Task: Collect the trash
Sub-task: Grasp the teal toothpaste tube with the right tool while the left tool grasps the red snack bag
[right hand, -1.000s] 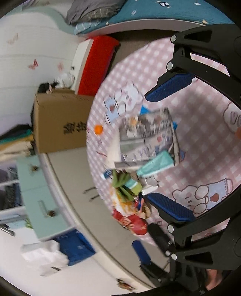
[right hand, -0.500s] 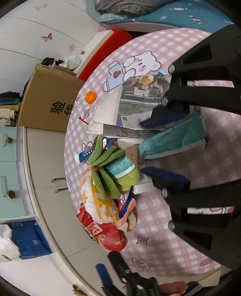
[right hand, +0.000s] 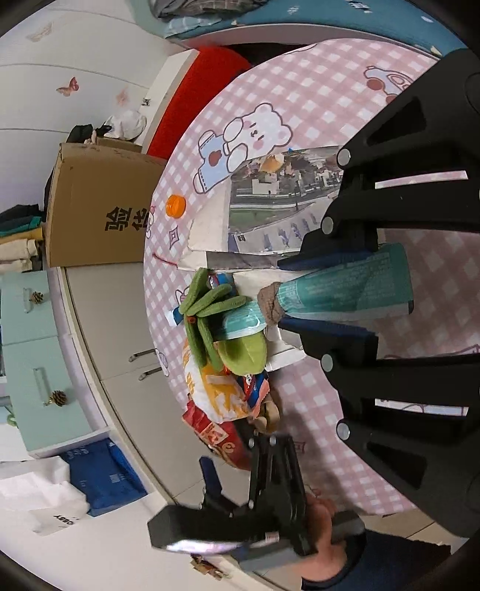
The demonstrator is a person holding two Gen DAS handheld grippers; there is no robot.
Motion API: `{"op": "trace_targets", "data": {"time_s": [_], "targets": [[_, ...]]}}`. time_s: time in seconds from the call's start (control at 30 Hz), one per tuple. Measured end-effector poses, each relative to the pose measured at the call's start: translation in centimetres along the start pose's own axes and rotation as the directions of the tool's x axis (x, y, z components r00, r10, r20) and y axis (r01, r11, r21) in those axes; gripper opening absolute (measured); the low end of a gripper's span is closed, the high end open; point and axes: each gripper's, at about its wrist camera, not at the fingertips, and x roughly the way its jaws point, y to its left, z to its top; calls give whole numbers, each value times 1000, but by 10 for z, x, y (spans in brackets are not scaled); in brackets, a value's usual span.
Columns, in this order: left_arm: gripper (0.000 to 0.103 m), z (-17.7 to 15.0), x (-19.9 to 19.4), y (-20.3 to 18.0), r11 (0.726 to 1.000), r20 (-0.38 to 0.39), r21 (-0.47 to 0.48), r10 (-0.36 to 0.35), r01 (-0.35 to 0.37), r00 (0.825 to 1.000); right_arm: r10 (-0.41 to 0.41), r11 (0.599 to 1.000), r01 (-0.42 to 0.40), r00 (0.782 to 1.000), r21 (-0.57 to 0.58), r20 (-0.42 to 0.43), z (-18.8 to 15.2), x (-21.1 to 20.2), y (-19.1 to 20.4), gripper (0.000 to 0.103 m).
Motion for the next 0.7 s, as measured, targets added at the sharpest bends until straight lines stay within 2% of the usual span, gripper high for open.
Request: {"op": "trace_targets", "data": {"time_s": [0.1,0.2,0.5,0.7], "targets": [[86,1,9,-2,1000,-8,-8,-8,8,1000,11,1000,-11,1000,7,5,-1,-3,0,26],[73,3,12,2,997,-9,-46,-61,60,998,22,1000,-22,1000,16,7,-3,-6,-1,26],[73,-7,0,6,994,18,-71,-79,80,997,59,998,-58,997,11,-48,-28,-4,1,26],[73,-18,-18,18,986,47,-130,-95,100,994,86,996,-86,991,6,-103,-53,0,9,26]]}}
